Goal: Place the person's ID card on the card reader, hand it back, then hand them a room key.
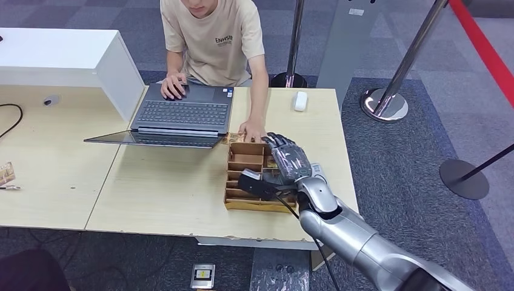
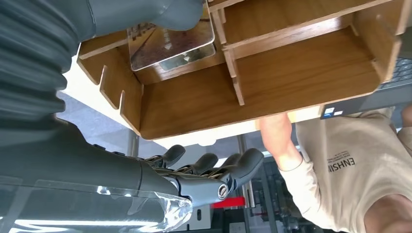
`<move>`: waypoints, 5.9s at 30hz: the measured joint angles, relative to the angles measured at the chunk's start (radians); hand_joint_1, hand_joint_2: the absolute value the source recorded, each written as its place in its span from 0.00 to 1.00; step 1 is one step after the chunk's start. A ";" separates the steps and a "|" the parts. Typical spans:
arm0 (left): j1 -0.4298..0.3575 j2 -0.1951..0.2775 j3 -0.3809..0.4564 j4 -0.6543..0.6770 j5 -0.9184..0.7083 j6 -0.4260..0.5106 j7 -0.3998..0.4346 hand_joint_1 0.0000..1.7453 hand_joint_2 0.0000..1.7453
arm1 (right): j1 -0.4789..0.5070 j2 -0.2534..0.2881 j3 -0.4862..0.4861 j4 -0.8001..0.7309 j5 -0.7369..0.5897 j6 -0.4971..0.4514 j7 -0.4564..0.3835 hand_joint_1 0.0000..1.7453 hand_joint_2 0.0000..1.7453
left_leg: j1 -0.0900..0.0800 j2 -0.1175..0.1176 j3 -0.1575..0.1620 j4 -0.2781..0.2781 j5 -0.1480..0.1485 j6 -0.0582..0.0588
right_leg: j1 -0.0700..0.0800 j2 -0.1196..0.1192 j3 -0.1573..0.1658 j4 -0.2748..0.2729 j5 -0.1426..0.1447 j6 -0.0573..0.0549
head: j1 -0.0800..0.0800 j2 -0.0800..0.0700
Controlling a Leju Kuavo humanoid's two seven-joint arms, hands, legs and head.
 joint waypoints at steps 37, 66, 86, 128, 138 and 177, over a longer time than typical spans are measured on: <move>0.002 0.000 0.000 0.000 0.000 0.004 -0.005 0.00 0.00 | 0.020 -0.012 0.002 0.012 -0.037 -0.055 -0.011 0.31 1.00 | 0.000 0.000 0.002 0.000 0.000 0.000 | 0.000 0.000 0.002 0.000 0.000 0.000 | 0.000 0.000; 0.010 0.004 0.000 0.000 -0.002 0.021 -0.008 0.00 0.00 | 0.093 -0.020 -0.027 -0.069 -0.028 -0.089 -0.004 0.19 1.00 | 0.000 0.000 0.003 0.000 0.000 0.000 | 0.000 0.000 0.003 0.000 0.000 0.000 | 0.000 0.000; 0.005 0.004 0.005 0.000 0.004 0.026 -0.004 0.00 0.00 | 0.114 0.012 -0.027 -0.076 -0.056 -0.141 -0.037 0.23 1.00 | 0.000 0.000 0.003 0.000 0.000 0.000 | 0.000 0.000 0.003 0.000 0.000 0.000 | 0.000 0.000; 0.010 0.011 0.005 0.000 0.004 0.029 -0.009 0.00 0.00 | 0.124 0.009 -0.027 -0.114 -0.052 -0.109 -0.019 0.25 1.00 | 0.000 0.000 0.003 0.000 0.000 0.000 | 0.000 0.000 0.003 0.000 0.000 0.000 | 0.000 0.000; 0.009 0.011 0.006 0.000 0.006 0.027 -0.008 0.00 0.00 | 0.124 0.002 -0.027 -0.112 -0.055 -0.078 -0.019 0.22 1.00 | 0.000 0.000 0.003 0.000 0.000 0.000 | 0.000 0.000 0.003 0.000 0.000 0.000 | 0.000 0.000; 0.003 0.009 0.006 0.000 0.010 0.001 -0.008 0.00 0.00 | 0.104 -0.012 -0.026 -0.059 -0.052 -0.032 -0.021 0.62 1.00 | 0.000 0.000 0.003 0.000 0.000 0.000 | 0.000 0.000 0.003 0.000 0.000 0.000 | 0.000 0.000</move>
